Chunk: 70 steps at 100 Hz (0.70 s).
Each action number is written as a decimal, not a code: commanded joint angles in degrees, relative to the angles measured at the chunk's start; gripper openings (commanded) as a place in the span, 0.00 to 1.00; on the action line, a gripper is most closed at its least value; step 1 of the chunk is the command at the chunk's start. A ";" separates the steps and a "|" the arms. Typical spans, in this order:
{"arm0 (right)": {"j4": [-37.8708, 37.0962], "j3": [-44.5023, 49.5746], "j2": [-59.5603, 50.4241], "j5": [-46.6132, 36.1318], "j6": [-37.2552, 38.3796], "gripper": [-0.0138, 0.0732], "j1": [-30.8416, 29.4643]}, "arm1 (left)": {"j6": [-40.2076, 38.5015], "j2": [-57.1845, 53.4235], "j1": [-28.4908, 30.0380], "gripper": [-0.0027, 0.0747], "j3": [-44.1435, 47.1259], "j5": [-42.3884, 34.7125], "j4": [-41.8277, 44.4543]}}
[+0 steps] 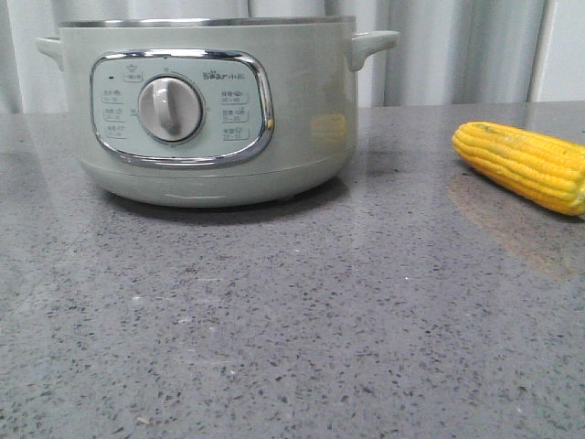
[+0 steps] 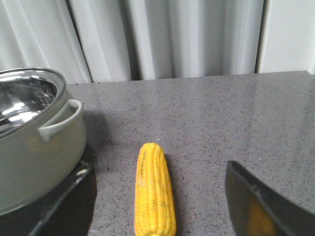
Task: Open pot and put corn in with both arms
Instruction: 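Grasp the lid knob with the left gripper and lift the lid, then grasp the yellow corn cob with the right gripper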
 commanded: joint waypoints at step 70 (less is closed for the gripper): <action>0.18 -2.03 0.63 -2.91 -0.52 0.67 -0.24 | -0.74 5.51 -2.66 0.50 13.63 -28.39 -0.34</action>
